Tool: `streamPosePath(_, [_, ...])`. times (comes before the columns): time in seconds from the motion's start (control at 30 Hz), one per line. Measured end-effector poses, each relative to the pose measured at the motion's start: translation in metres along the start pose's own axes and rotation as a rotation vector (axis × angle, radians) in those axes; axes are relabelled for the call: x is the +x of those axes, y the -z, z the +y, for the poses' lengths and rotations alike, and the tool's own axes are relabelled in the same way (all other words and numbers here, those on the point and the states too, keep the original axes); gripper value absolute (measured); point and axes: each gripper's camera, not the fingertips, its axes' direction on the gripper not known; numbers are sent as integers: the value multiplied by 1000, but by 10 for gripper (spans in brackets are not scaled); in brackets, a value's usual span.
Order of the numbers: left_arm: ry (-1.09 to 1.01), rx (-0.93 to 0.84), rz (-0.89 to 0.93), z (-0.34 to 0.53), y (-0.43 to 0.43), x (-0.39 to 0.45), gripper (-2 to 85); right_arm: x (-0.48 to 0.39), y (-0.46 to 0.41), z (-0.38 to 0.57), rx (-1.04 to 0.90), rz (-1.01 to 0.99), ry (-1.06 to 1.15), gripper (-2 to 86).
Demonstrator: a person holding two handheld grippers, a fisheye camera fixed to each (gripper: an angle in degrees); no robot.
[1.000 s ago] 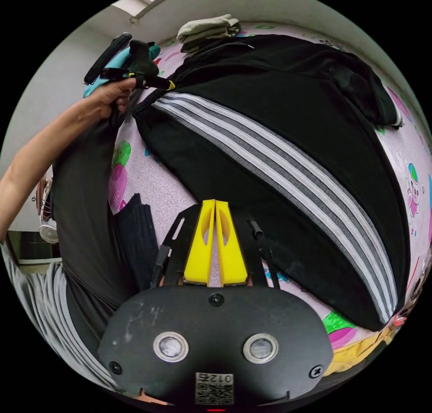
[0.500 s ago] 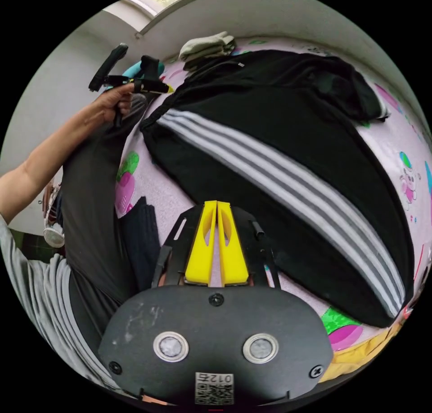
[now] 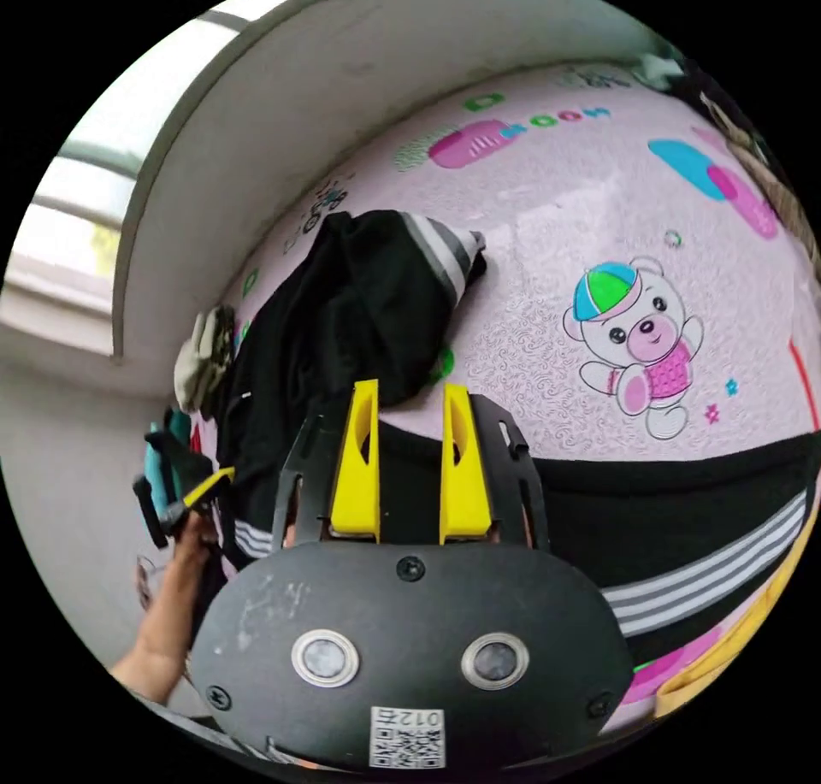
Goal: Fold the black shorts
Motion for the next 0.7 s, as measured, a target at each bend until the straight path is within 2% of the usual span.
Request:
streamPosePath(0.1, [37, 7, 33, 3, 0, -8, 0, -12, -12, -14, 38, 71, -13, 47])
streamPosePath(0.2, [31, 12, 31, 5, 1, -9, 0, -28, -11, -35, -34, 94, 47, 4])
streamPosePath(0.4, [11, 26, -16, 8, 2, -3, 1, -100, 85, -96, 6, 333, 406, -8])
streamPosePath(0.57, [6, 32, -26, 10, 2, -3, 1, -163, 160, -117, -139, 541, 686, -8])
streamPosePath(0.7, [22, 35, -4, 11, 1, -7, 2, -180, 178, -99, -289, 594, 793, -8])
